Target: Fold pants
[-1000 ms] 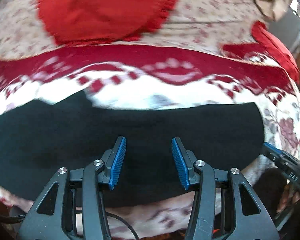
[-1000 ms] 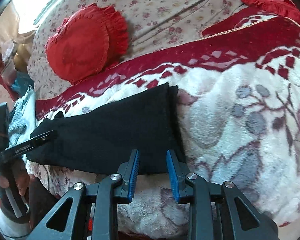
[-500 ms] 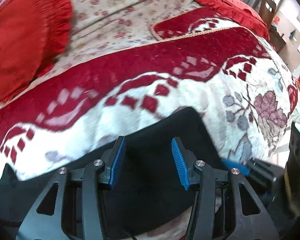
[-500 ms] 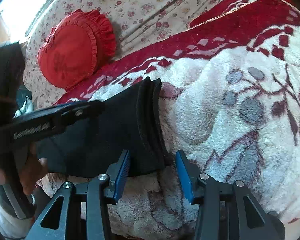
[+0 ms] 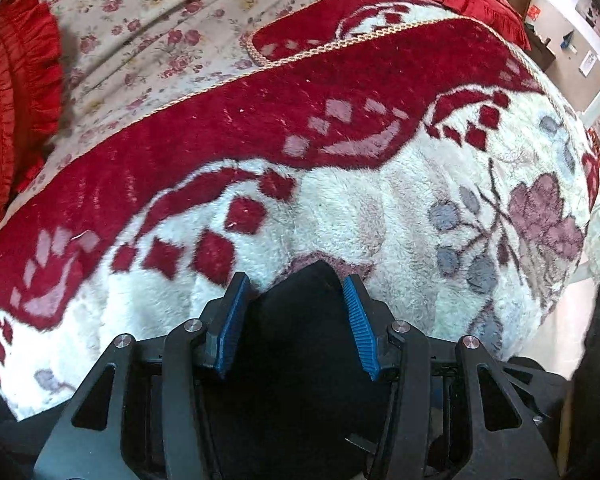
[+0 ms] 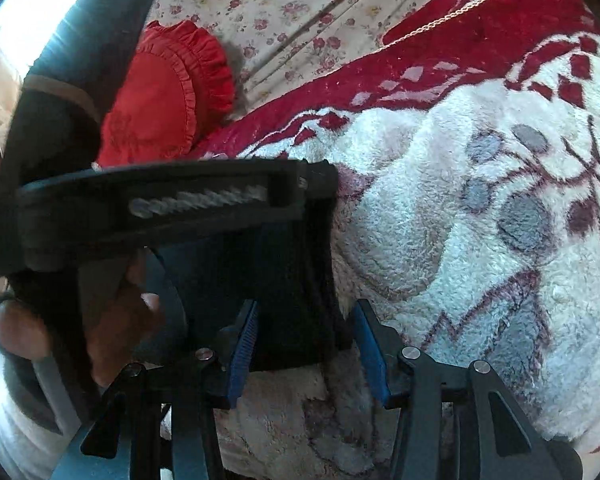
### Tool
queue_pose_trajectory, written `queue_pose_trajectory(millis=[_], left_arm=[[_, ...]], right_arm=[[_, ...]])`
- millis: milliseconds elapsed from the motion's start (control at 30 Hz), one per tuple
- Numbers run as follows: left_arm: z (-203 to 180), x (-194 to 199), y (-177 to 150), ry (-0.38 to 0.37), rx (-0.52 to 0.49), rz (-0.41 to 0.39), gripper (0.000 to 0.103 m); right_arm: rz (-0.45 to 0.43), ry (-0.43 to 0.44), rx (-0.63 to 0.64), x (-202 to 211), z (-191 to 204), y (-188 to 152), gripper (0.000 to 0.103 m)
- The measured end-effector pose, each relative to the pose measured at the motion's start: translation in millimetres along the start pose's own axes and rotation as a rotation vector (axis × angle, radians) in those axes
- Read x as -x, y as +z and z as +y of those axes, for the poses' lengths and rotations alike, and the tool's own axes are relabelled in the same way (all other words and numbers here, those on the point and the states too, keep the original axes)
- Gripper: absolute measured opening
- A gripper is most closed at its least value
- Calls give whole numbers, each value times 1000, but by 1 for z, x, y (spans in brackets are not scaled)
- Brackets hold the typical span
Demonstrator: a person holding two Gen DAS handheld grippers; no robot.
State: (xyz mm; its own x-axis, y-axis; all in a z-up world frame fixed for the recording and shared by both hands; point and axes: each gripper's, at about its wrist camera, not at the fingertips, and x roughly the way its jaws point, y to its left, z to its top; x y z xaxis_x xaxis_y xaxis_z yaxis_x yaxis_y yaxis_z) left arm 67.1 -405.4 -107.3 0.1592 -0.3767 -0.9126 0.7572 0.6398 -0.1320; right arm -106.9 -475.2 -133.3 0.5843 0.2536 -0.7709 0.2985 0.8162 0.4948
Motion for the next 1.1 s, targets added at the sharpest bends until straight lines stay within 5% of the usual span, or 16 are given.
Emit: queue_pose_trajectory(millis=[233,400,700,933,1033,1100], left_arm=[[6,23,-2,-53,19,-39,27],[32,84,-9,-64,65,-143,27],[126,177,-71,45,203,-275,27],[203,169,-143,161,391,-215,27],[232,157,-168,182,490,-176,27],[242,154,-180,173,527,-160,27]], right_arm=[[-37,76,20,9,8,7,14],[-84,135,133,30,59,18,14],[-57,306,338,9,180,29,14],[116,354,437,-80,250,5,14],[213,352,376,-130,256,-5,21],[229,385,363,-128,261,-11,29]])
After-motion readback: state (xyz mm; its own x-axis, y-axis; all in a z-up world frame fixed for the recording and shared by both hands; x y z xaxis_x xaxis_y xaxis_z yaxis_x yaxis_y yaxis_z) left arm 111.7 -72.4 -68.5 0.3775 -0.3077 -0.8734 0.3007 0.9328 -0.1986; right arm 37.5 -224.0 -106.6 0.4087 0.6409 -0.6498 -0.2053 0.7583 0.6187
